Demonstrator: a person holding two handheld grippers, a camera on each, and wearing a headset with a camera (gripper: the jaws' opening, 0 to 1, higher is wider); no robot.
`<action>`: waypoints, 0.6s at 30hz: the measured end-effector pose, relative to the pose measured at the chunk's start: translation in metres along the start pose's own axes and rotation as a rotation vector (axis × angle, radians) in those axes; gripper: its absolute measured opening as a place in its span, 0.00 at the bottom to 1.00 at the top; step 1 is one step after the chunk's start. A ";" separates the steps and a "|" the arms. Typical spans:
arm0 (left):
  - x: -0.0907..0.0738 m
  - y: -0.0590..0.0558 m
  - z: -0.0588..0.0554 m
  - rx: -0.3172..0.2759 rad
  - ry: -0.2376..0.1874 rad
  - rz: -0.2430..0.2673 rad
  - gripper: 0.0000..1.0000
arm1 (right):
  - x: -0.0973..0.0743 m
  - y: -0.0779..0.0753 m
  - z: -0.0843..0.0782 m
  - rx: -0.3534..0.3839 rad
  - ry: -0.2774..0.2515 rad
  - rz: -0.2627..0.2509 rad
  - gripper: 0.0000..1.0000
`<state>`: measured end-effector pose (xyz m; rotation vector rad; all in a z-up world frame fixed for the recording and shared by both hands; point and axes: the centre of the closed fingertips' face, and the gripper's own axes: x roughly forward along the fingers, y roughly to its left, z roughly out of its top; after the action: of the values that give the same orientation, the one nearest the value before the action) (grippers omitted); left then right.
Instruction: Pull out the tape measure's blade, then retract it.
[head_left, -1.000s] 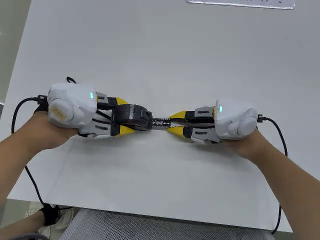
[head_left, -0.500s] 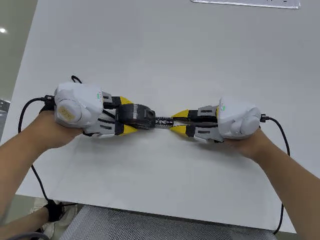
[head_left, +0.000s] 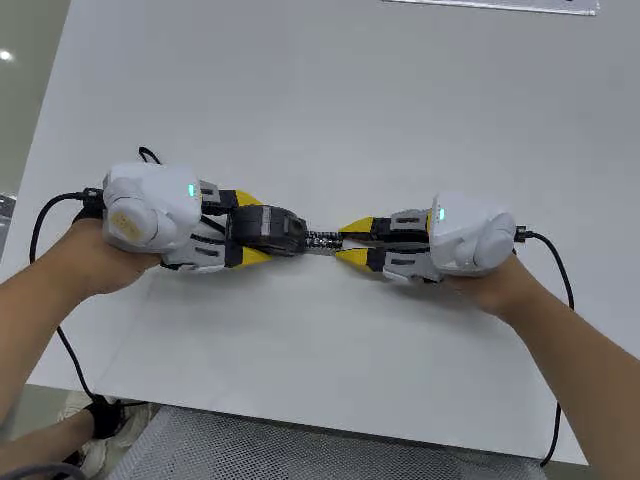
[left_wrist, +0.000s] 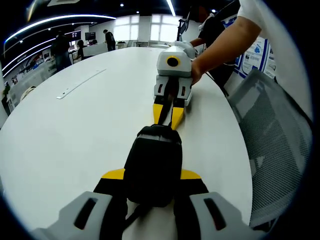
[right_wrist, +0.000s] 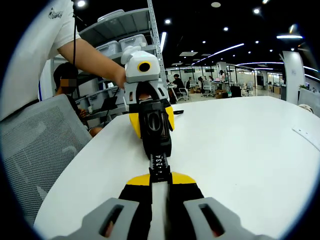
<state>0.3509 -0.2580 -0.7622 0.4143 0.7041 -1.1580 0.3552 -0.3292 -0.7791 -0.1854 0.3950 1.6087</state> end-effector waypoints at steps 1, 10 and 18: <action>0.000 0.000 0.000 -0.002 -0.001 -0.001 0.31 | 0.000 0.000 0.000 -0.002 0.001 0.000 0.10; 0.000 0.001 0.000 -0.006 -0.006 -0.006 0.31 | -0.003 0.000 -0.001 -0.003 0.006 0.000 0.10; 0.000 0.001 0.000 -0.007 -0.007 -0.009 0.31 | -0.013 -0.001 -0.005 0.005 0.006 -0.006 0.10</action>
<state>0.3514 -0.2580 -0.7622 0.4012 0.7044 -1.1644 0.3569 -0.3434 -0.7795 -0.1872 0.4029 1.6012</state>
